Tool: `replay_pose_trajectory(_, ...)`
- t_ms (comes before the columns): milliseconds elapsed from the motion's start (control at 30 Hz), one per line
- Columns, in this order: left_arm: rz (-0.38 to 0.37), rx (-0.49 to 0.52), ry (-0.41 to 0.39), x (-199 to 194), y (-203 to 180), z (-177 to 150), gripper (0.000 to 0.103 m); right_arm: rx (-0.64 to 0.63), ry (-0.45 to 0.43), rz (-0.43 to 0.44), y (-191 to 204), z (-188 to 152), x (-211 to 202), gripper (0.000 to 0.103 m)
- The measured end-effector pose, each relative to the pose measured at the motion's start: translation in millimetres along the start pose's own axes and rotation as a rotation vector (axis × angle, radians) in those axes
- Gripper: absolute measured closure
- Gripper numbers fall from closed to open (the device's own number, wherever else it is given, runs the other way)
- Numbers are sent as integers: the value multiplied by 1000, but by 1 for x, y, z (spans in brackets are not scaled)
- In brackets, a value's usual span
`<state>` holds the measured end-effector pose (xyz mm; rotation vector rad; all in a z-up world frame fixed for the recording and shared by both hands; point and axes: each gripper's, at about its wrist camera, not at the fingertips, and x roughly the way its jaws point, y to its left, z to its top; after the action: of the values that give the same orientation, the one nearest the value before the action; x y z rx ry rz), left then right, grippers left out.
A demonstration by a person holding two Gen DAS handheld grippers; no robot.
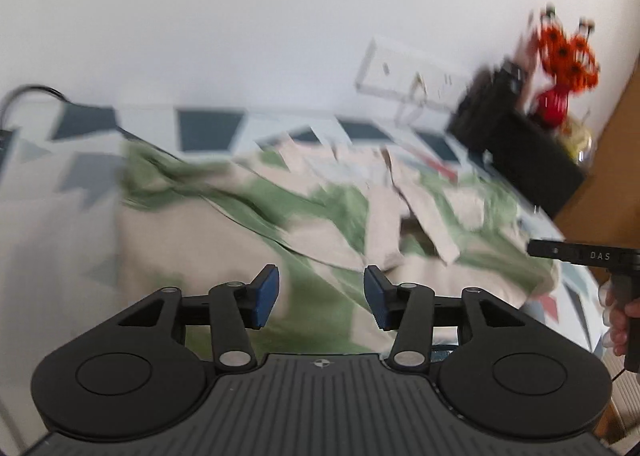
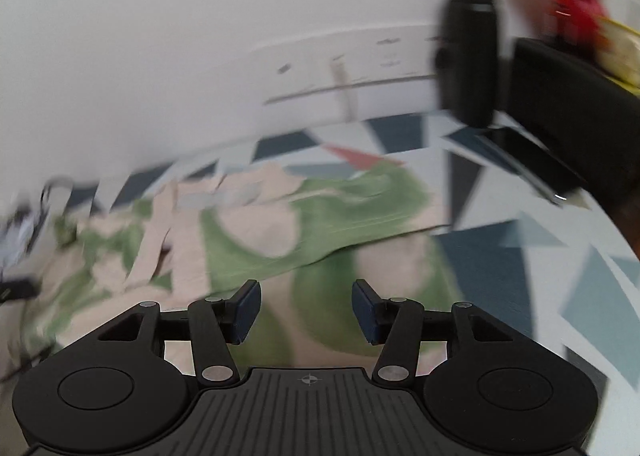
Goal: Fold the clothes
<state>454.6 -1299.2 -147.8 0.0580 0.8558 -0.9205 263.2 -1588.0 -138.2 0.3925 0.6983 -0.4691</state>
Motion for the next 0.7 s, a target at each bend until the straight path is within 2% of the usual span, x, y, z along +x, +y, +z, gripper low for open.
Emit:
replay_pose_trajectory(100,-22,59,69,9,-13,-16,68,-73,76,4,15,-8,10,55)
replay_pose_trajectory(267,-47,108,117,5,-23,-45,68,-135,126,13,16,-36,-5,55)
replay_pose_trajectory(333,-44,113,118,5,-24,-49,68,-123,148,22,13,-44,-5,55)
replay_pose_trajectory(433,-26,176,114,6,-30,-55,68,-132,179,22,11,-53,2,55)
replay_pose_trajectory(600,-18,195,100,3,-30,-56,67,-298,153,-12,30,-73,1,49)
replay_pose_trajectory(700,9,172,60,-6,-31,-49,63,-250,173,4,26,-64,-1,50)
